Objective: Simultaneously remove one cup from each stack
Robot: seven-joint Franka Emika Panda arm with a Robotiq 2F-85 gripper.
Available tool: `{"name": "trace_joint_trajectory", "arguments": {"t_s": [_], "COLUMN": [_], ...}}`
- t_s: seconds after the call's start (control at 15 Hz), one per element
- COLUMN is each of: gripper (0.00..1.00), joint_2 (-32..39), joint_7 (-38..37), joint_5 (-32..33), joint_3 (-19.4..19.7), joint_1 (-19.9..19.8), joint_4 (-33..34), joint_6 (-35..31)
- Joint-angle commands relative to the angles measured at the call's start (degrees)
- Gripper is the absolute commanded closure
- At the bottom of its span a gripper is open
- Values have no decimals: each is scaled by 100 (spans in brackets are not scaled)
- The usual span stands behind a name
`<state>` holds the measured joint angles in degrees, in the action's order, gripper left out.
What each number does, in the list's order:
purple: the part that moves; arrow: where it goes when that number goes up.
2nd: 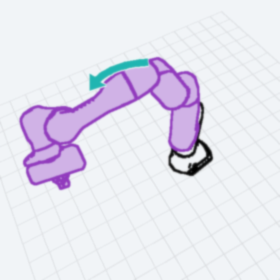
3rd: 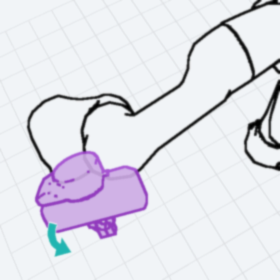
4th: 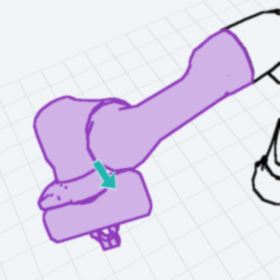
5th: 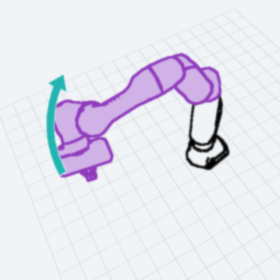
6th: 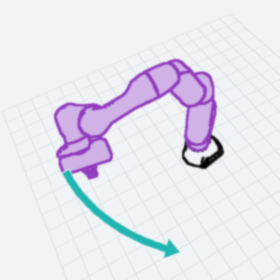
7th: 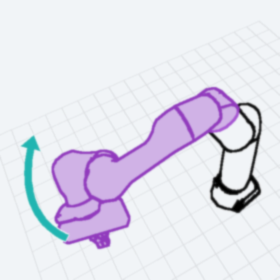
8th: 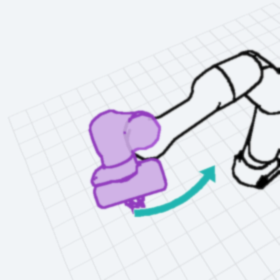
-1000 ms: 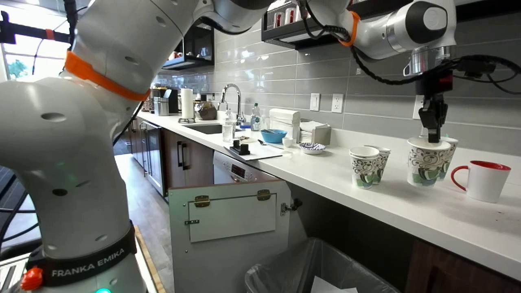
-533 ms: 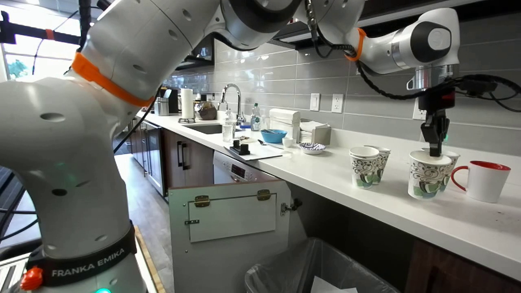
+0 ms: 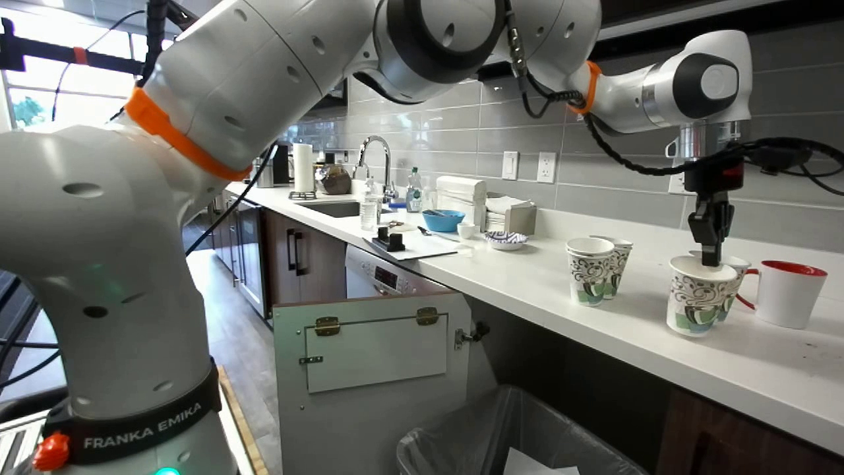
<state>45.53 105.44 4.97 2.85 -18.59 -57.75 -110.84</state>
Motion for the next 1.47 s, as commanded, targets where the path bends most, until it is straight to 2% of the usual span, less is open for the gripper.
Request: {"name": "trace_joint_trajectory", "arguments": {"t_s": [0.0,0.07,0.13,0.4,0.6,0.8,1.07,1.27,1.4], "gripper": [99,78,70,42,18,0,0,0,0], "joint_2": [344,382,412,436,400,321,169,-78,-360], "joint_7": [75,48,48,14,-12,-99,-364,-1286,-2033], "joint_5": [-128,-117,-122,-86,-64,-43,-13,-307,-358], "joint_3": [-57,-48,-54,-72,-83,-79,-40,-110,-74], "joint_1": [-69,-60,-61,-35,-14,20,104,145,278], "joint_4": [519,571,622,693,697,699,670,676,521], "joint_6": [281,306,332,328,312,325,474,1044,1201]}}
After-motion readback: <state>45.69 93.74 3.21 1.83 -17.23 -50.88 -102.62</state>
